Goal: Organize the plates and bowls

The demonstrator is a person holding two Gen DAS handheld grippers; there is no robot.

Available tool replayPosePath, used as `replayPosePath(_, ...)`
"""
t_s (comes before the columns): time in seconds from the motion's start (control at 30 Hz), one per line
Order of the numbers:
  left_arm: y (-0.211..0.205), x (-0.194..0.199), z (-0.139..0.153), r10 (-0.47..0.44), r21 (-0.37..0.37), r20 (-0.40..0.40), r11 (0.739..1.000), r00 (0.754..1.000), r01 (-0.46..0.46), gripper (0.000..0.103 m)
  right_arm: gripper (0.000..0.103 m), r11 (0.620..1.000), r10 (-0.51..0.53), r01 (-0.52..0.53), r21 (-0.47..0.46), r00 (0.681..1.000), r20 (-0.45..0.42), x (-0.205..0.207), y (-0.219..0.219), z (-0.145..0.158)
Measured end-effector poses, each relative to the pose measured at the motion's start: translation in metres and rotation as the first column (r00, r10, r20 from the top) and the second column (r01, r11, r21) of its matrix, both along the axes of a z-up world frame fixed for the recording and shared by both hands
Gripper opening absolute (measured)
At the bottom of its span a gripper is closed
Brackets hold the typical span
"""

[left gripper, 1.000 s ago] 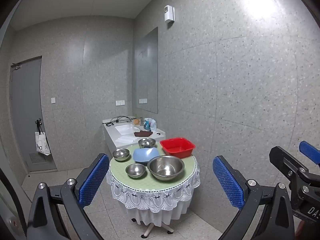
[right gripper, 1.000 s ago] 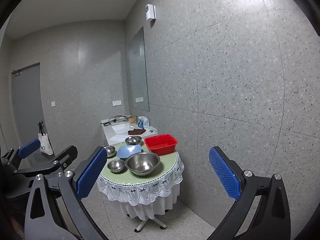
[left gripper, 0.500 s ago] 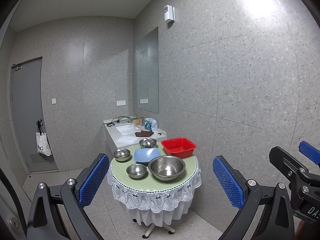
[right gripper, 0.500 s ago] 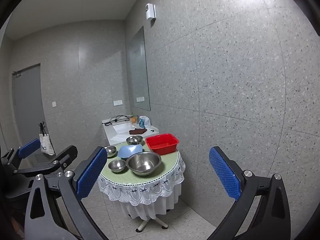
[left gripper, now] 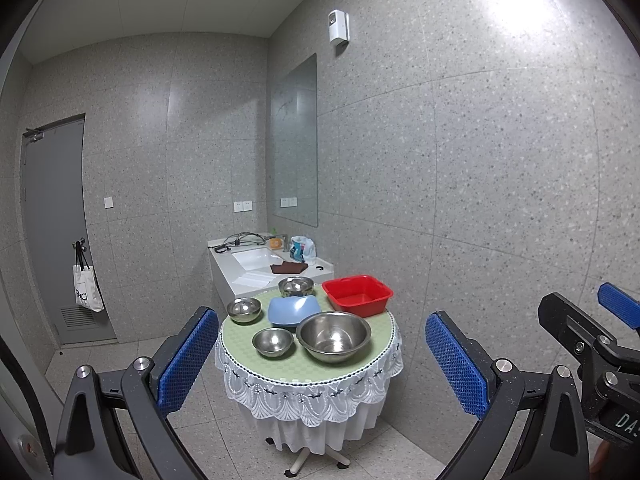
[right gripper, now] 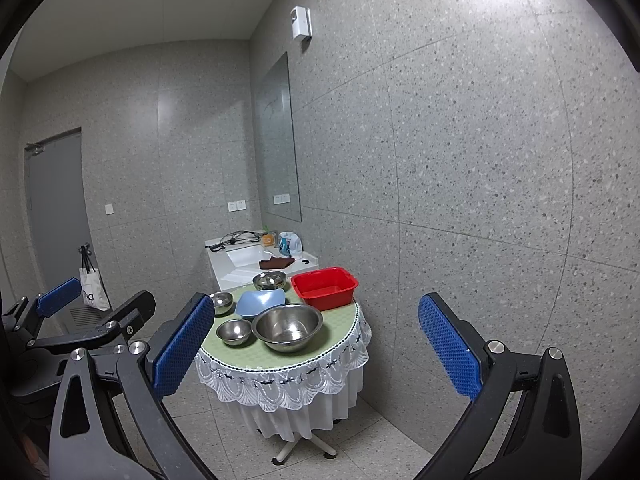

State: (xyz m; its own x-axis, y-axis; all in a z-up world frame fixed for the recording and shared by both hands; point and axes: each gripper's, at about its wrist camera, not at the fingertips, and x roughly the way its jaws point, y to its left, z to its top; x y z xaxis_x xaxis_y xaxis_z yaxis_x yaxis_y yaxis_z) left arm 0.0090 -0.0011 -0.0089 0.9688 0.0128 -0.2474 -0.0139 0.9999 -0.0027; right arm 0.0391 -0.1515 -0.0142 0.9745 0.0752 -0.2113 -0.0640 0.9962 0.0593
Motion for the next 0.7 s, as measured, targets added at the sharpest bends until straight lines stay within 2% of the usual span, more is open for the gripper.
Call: replayPosePath(0.7,-0.013,0.020,-0.007,0.030,0.008,-0.010,1.000,1.000,-0.030,0.102,0.103,0.999,0.040,-0.040,0.003,0.999,-0.006,0.016,-0.012,-0.006)
